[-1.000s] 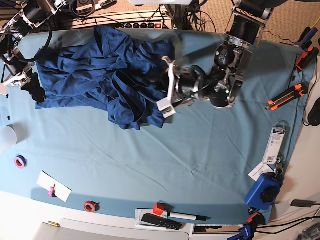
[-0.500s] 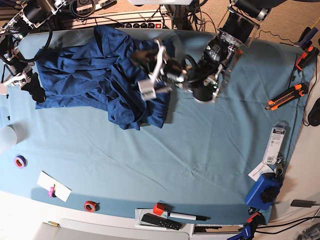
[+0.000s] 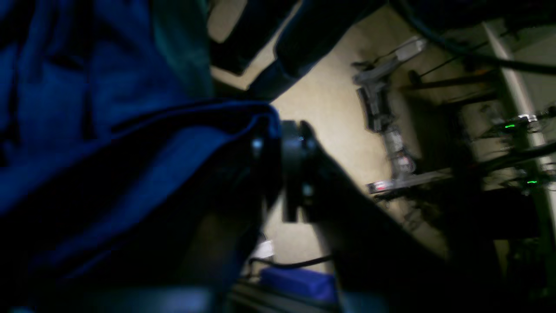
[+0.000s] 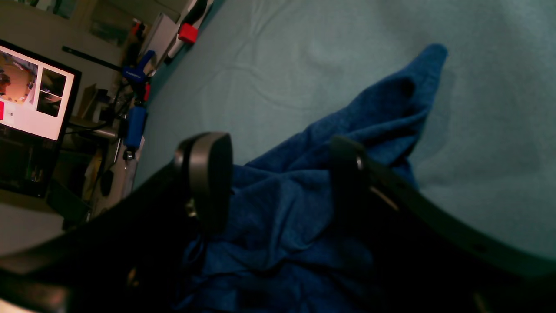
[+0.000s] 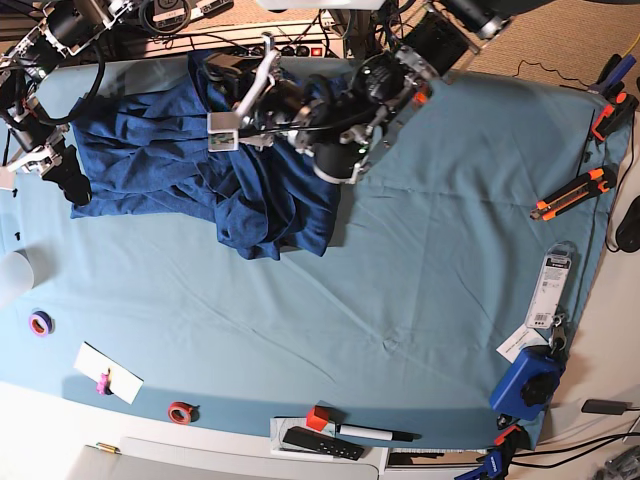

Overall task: Layout the t-shirt on the table in an organized manner, then fold the t-shirt properly
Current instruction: 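Release the fabric and lift the left gripper off the shirt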

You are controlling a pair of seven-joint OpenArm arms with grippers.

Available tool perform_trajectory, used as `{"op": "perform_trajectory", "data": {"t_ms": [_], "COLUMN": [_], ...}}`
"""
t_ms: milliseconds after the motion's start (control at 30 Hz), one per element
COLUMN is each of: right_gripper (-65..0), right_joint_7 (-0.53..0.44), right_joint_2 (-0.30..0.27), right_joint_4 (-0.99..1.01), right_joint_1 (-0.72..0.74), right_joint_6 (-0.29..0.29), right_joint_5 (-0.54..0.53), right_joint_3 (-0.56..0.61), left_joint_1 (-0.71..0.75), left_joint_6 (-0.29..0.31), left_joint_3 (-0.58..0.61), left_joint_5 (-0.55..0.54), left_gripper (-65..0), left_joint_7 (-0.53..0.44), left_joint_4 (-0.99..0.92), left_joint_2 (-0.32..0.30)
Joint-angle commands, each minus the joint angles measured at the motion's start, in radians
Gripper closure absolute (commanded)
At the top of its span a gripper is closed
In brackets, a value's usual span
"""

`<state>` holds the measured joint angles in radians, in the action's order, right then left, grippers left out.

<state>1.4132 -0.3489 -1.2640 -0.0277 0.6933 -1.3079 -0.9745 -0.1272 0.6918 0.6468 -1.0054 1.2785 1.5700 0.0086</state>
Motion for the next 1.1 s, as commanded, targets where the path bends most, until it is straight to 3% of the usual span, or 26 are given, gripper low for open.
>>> {"op": "perform_trajectory", "data": {"t_ms": [0,67,200,267,300,367,400,500,633,800,867,1067], "right_gripper": [-34.9,-34.9,-34.9,-34.9,-34.9,-34.9,-34.9,-34.9,-34.9,-34.9,-34.9,-34.9], "right_joint_7": [-0.017,-0.017,-0.017,-0.017,-0.017,-0.017,-0.017,-0.017,-0.017,-0.017,-0.017,-0.017], "right_joint_2": [-0.025,-0.025,-0.025,-0.025,-0.025,-0.025,-0.025,-0.025,-0.025,-0.019,-0.005,0.064], "right_joint_4": [-0.018,-0.018,-0.018,-0.018,-0.018,-0.018,-0.018,-0.018,-0.018,-0.018,-0.018,-0.018], "right_joint_1": [0.008,0.008,0.008,0.008,0.008,0.008,0.008,0.008,0.008,0.008,0.008,0.008], "right_joint_6": [0.005,0.005,0.005,0.005,0.005,0.005,0.005,0.005,0.005,0.005,0.005,0.005], "right_joint_5": [-0.027,-0.027,-0.027,-0.027,-0.027,-0.027,-0.027,-0.027,-0.027,-0.027,-0.027,-0.027], "right_joint_3": [-0.005,-0.005,-0.005,-0.005,-0.005,-0.005,-0.005,-0.005,-0.004,-0.002,-0.002,-0.002], "left_joint_1": [-0.019,-0.029,-0.056,-0.075,-0.084,-0.1,-0.105,-0.112,-0.114,-0.114,-0.114,-0.115], "left_joint_6": [0.006,-0.026,-0.033,-0.033,-0.034,-0.033,-0.032,0.005,0.005,-0.027,-0.073,-0.13], "left_joint_3": [-0.001,-0.002,-0.007,-0.028,-0.047,-0.103,-0.136,-0.254,-0.365,-0.365,-0.36,-0.319], "left_joint_5": [-0.026,-0.022,-0.003,-0.003,-0.003,0.008,0.011,0.035,0.187,0.413,0.468,0.622], "left_gripper": [-23.2,-33.9,-34.1,-28.4,-21.8,-1.5,0.0,0.0,0.0,0.0,0.0,0.0], "left_joint_7": [-0.02,-0.023,-0.021,-0.016,-0.013,-0.006,-0.004,-0.005,-0.077,-0.264,-0.3,-0.389], "left_joint_4": [0.016,0.016,0.016,0.016,0.016,0.016,0.016,0.016,0.016,0.016,0.016,0.016], "left_joint_2": [0.014,0.013,0.009,0.009,0.009,0.009,0.008,0.008,-0.016,-0.079,-0.082,-0.081]}}
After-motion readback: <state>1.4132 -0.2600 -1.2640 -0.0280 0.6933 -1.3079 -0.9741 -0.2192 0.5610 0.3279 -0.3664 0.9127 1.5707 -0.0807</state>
